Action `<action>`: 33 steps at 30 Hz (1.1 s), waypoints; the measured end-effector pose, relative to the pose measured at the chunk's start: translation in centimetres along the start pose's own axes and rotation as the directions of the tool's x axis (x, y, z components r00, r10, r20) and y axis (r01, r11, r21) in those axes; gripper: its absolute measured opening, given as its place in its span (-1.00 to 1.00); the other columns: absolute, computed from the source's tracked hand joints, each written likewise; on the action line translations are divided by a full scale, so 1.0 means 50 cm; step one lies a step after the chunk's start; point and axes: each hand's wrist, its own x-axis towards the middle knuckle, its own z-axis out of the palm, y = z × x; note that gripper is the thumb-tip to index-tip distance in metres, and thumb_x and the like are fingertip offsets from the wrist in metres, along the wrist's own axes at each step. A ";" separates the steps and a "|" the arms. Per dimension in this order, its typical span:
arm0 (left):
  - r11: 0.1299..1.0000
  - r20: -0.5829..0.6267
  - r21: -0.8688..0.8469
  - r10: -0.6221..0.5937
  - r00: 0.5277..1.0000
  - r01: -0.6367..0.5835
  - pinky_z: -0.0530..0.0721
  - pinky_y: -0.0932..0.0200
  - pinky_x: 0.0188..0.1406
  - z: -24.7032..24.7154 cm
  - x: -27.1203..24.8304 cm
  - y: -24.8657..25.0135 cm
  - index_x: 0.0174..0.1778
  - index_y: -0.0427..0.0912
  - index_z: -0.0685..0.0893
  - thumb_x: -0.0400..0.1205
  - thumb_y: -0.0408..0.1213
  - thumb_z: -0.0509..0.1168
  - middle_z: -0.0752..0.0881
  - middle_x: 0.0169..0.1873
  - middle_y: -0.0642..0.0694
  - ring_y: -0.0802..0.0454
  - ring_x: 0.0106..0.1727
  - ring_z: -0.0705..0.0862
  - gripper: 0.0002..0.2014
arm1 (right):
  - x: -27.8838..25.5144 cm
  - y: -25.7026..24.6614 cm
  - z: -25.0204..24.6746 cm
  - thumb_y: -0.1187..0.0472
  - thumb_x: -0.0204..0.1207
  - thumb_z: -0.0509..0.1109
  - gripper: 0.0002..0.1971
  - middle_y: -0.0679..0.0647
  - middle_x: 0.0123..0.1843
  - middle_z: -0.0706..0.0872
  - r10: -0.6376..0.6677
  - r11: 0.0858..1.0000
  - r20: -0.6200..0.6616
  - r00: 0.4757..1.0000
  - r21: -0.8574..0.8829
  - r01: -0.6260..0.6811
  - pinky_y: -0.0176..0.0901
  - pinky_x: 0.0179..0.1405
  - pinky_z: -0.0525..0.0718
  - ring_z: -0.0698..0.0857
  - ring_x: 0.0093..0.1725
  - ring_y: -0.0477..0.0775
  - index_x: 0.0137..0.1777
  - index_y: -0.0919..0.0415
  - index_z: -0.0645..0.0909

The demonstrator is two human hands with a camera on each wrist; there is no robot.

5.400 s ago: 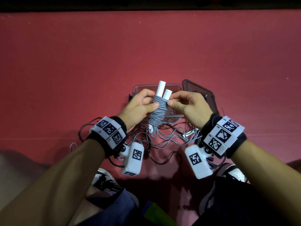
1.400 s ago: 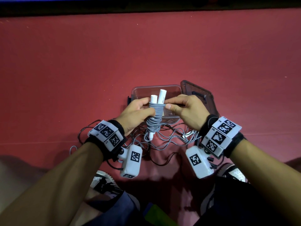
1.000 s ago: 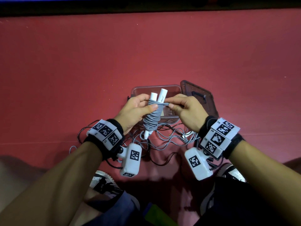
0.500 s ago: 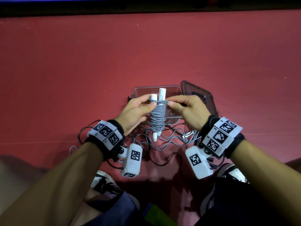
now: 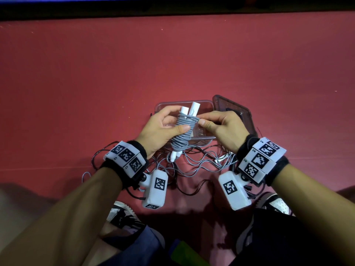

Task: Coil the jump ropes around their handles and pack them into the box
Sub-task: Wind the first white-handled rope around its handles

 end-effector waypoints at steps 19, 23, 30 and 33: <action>0.986 -0.024 0.165 0.026 0.999 -0.022 0.69 0.23 -0.14 -0.004 0.009 -0.016 0.15 -0.21 0.61 0.67 -0.39 0.43 0.80 0.05 -0.22 0.01 -0.08 0.77 -0.82 | -0.004 0.006 0.009 0.17 0.60 0.49 -0.84 -0.05 -0.06 0.86 0.038 0.999 0.000 0.999 0.024 -0.038 0.20 0.20 0.72 0.80 -0.02 0.16 0.04 -0.12 0.84; 0.988 -0.003 0.156 -0.015 1.000 0.016 0.62 -0.02 -0.10 -0.003 0.012 -0.025 0.16 -0.19 0.60 0.72 -0.35 0.37 0.80 -0.05 -0.06 -0.02 -0.12 0.71 -0.86 | -0.001 0.001 0.010 0.20 0.60 0.48 -0.85 0.02 -0.08 0.88 0.054 0.996 -0.008 0.999 0.067 -0.053 0.24 0.18 0.73 0.80 -0.01 0.28 0.06 -0.01 0.86; 0.994 -0.013 0.108 0.018 1.000 -0.016 0.76 0.24 -0.11 0.009 0.004 -0.021 0.13 -0.44 0.49 0.49 -0.51 0.58 0.82 -0.10 -0.10 0.10 -0.15 0.83 -0.57 | -0.004 -0.003 0.020 0.22 0.59 0.50 -0.85 0.03 -0.08 0.88 0.020 0.997 0.026 0.999 0.080 -0.022 0.20 0.17 0.74 0.81 -0.03 0.27 0.08 0.05 0.85; 0.998 0.015 0.069 0.003 1.000 -0.004 0.76 0.17 -0.04 0.005 0.003 -0.020 0.05 -0.24 0.54 0.54 -0.50 0.54 0.84 -0.04 -0.15 0.04 -0.10 0.84 -0.68 | -0.004 -0.012 0.012 0.23 0.60 0.49 -0.85 0.06 -0.07 0.88 0.013 0.995 0.045 0.999 0.096 -0.017 -0.08 0.09 0.76 0.79 -0.12 0.15 0.11 0.11 0.85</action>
